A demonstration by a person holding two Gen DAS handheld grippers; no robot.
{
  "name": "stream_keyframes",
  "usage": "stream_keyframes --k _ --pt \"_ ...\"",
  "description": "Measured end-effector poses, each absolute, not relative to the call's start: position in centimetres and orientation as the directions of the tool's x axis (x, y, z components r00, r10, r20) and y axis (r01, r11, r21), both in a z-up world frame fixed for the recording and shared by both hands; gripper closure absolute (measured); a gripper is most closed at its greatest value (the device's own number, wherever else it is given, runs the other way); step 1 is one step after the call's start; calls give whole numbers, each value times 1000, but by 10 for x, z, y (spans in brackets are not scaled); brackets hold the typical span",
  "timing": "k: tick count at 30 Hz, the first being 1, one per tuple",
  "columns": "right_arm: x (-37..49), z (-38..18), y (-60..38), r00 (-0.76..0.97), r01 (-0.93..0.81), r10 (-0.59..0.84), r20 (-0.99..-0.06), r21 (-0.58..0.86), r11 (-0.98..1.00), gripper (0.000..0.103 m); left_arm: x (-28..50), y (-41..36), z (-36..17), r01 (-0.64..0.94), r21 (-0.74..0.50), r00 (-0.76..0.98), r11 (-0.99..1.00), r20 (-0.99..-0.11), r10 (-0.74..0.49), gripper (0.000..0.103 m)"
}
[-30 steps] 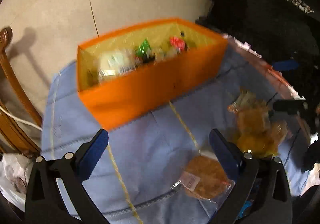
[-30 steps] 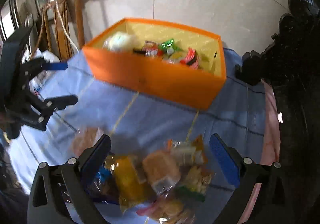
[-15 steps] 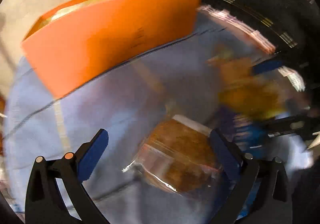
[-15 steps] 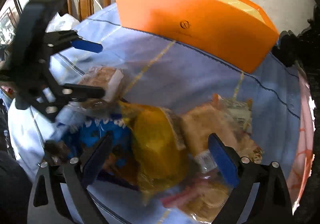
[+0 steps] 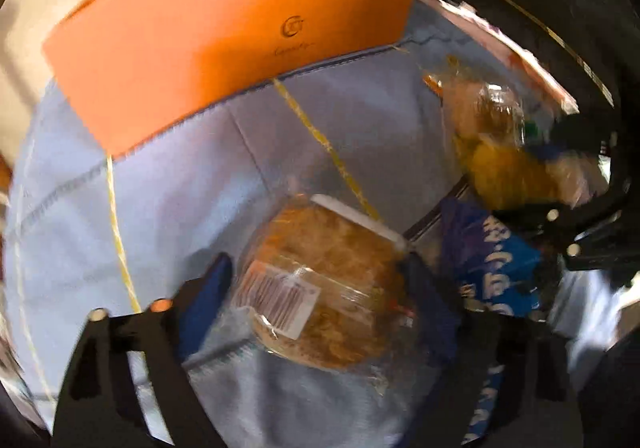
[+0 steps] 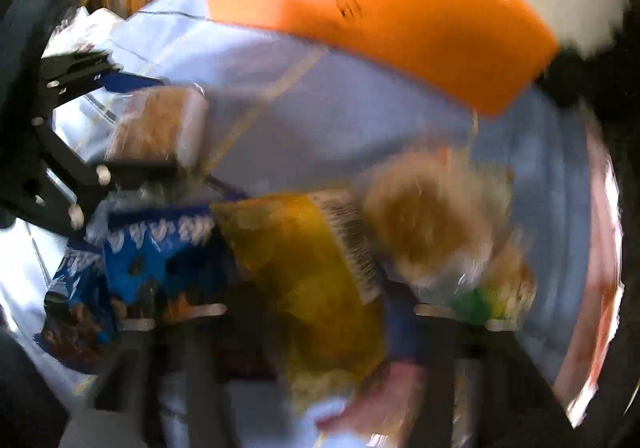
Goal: Organize snacks
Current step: 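Grasp the brown bread bag with the left tool while the right grasps the yellow bag, then drop the bread bag into the box with the left tool while the right drops the yellow bag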
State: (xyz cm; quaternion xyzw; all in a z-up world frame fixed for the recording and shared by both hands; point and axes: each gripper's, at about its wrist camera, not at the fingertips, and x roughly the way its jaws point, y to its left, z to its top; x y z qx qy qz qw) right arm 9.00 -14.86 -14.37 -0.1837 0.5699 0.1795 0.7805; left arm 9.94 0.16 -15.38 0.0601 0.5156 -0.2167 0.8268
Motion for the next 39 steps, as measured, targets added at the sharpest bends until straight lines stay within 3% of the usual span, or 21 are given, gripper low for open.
stream_keyframes --k 4,18,22,26,28,39 --pt "88 -134 -153 266 -416 113 -957 -8 910 62 99 0 -146 409 -163 352 898 -880 -320 30" --pt "114 -17 -178 463 -324 227 -857 75 943 62 112 26 -23 402 -149 576 903 -726 -376 30" --pt "132 5 -194 491 -293 294 -820 162 942 62 120 39 2 380 -158 613 911 -695 -376 30" --pt "144 28 -187 590 -306 234 -773 54 951 62 129 46 10 347 -219 626 912 -670 -399 30" --pt "149 32 -186 589 -313 262 -764 84 946 62 129 50 13 345 -242 624 907 -662 -414 30" --pt "247 40 -157 636 -321 251 -730 45 946 62 207 49 35 278 -183 668 943 -669 -326 30"
